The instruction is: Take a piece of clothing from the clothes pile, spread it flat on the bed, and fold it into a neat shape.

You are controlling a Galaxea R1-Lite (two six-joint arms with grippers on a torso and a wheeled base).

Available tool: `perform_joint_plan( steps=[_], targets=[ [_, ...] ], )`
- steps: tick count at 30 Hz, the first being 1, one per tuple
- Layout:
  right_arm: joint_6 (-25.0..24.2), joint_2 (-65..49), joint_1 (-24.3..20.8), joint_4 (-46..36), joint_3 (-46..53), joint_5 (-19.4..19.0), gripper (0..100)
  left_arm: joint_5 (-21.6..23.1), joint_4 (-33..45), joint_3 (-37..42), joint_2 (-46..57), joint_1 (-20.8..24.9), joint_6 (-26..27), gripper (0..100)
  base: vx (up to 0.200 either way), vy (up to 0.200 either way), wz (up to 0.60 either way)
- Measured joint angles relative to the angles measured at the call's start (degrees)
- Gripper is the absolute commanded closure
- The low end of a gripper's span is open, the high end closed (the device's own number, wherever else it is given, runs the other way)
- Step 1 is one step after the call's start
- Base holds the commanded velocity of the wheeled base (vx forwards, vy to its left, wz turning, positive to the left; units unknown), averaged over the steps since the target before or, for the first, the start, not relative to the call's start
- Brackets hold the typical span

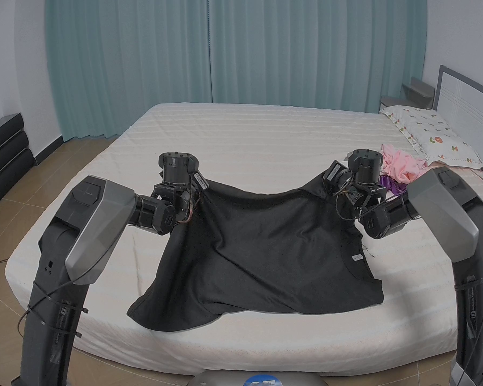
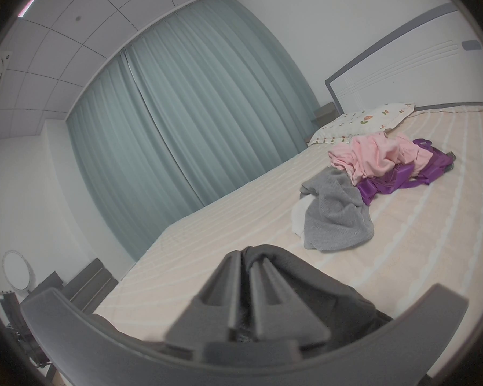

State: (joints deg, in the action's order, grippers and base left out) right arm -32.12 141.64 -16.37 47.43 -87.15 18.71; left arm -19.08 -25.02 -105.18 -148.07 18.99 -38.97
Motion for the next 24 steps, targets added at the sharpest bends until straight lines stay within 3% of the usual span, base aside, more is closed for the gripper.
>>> perform_joint_plan(
  steps=[7, 15, 24],
  targets=[
    [-0.2, 8.0, 0.4, 0.9, -6.4, 1.3, 0, -0.5, -0.3, -4.3, -5.4, 0.0, -0.7, 0, 0.0, 0.0, 0.0],
    [-1.1, 11.6, 2.7, 5.5, -11.6, 3.4, 0, -5.1, -4.3, -8.9, -8.8, -1.1, -0.7, 0, 0.0, 0.0, 0.0],
    [-0.9, 11.7, 4.3, 4.1, -4.1, 0.8, 0, -5.3, -2.1, -6.7, -9.4, -2.5, 0.0, 0, 0.0, 0.0, 0.0]
  ],
)
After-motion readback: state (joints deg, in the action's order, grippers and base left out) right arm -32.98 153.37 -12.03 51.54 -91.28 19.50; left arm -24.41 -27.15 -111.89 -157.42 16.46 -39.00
